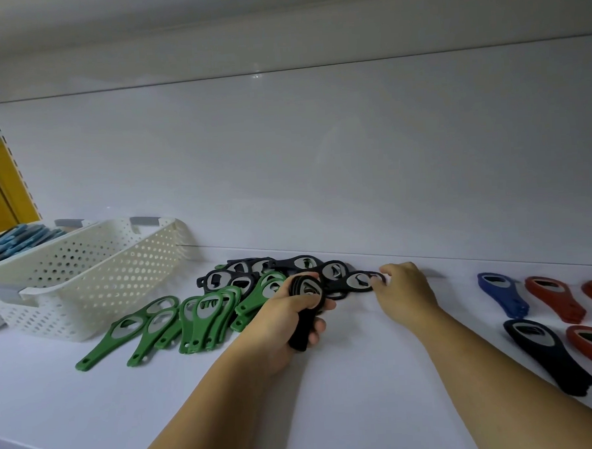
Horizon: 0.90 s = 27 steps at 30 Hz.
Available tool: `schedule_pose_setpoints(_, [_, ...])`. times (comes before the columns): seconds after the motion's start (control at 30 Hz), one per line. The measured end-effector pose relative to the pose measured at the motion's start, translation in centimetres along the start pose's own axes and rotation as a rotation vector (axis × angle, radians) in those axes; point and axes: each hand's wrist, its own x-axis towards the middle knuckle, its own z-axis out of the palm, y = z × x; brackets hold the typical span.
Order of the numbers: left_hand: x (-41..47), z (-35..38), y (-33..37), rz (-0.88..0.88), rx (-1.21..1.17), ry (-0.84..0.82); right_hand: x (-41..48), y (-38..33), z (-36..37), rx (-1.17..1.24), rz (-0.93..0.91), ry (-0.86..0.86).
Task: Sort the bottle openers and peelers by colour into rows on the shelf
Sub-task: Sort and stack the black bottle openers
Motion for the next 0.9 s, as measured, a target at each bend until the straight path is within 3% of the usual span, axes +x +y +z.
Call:
schedule_pose_setpoints(0.2, [-0.3, 0.3, 0.0, 0.043, -0.003, 0.004, 0.1, -0.9, 0.4, -0.229, 0.001, -0.034])
schedule_pose_setpoints(0.5, [-0.2, 0.2, 0.3, 0.014, -0.192, 0.037, -0.1, -0.4, -1.2, 0.751, 0.041, 0.239])
schedule_pose_setpoints(0.57, [-0.2, 0.2, 0.2, 0.012, -0.25, 0.066, -0.5, -1.0, -1.6, 0.972, 0.071, 0.165])
schedule_pose_setpoints(0.67, [-0.2, 0.1, 0.1, 0.013, -0.283, 0.083, -1.6, -2.8, -2.0, 1.188, 0.051, -0.083])
schedule_pose_setpoints(0.77, [-0.4, 0.2, 0.3, 0.015, -0.23, 0.046, -2.9, -4.6, -1.8, 1.143, -0.032, -0.304])
schedule_pose_setpoints(0.9, [-0.5, 0.2, 0.2, -0.013, -0.114, -0.115, -4.0, -5.8, -0.9, 0.845, -0.199, -0.271])
